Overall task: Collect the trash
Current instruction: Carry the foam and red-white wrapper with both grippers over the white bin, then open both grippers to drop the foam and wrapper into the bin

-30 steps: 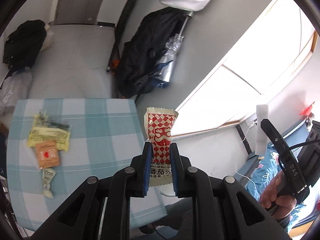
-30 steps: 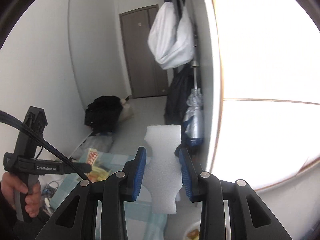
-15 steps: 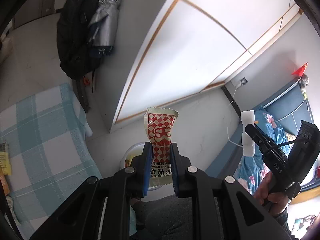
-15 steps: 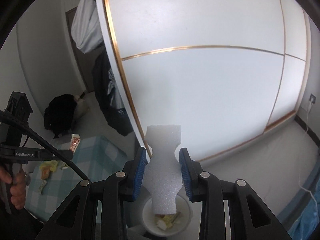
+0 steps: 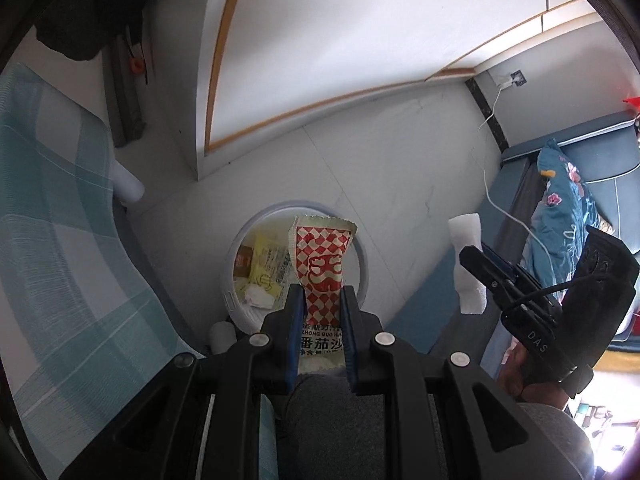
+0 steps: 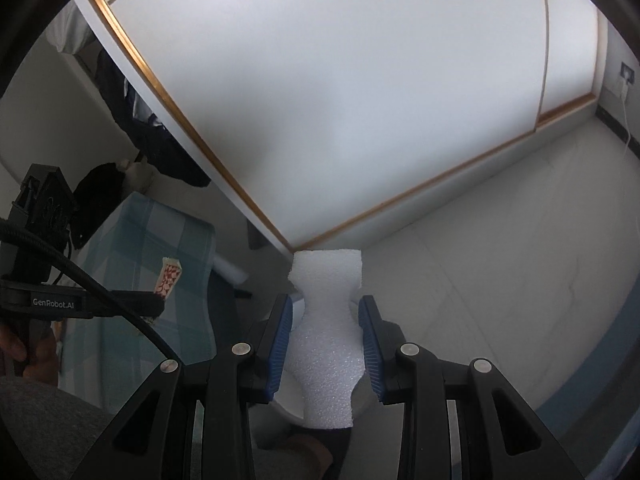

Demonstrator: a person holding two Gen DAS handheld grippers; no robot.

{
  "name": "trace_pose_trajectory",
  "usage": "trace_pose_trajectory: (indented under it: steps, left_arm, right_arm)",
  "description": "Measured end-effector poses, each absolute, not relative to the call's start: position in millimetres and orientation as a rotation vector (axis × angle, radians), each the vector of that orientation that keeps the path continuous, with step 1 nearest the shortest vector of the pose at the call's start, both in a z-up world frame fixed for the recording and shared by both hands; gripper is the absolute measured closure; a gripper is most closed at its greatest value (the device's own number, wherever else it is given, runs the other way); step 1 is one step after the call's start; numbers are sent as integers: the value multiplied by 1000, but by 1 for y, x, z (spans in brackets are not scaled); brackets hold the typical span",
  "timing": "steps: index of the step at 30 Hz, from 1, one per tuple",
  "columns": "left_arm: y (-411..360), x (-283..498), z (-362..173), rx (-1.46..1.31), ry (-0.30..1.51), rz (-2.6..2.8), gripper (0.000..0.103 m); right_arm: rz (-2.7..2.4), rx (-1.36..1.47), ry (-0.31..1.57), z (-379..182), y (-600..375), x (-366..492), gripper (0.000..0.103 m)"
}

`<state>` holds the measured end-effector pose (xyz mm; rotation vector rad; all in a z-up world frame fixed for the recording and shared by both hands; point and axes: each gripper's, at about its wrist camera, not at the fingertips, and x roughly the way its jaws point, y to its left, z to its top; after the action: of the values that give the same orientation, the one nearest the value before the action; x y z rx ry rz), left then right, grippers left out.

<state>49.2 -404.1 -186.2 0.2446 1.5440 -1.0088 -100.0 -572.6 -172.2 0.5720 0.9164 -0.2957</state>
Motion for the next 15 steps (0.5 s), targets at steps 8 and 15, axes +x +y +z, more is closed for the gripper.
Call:
trace_pose_trajectory:
  steps: [8,15]
  left_arm:
    - [-432,44,-245,305,1720,-970,89]
    - [-447,40,-263,331,1806,-913,89]
  right_arm:
    - [-249,726,1060,-256,-563,-86,70]
    - [-226,791,1141,-296,-559,-73,69]
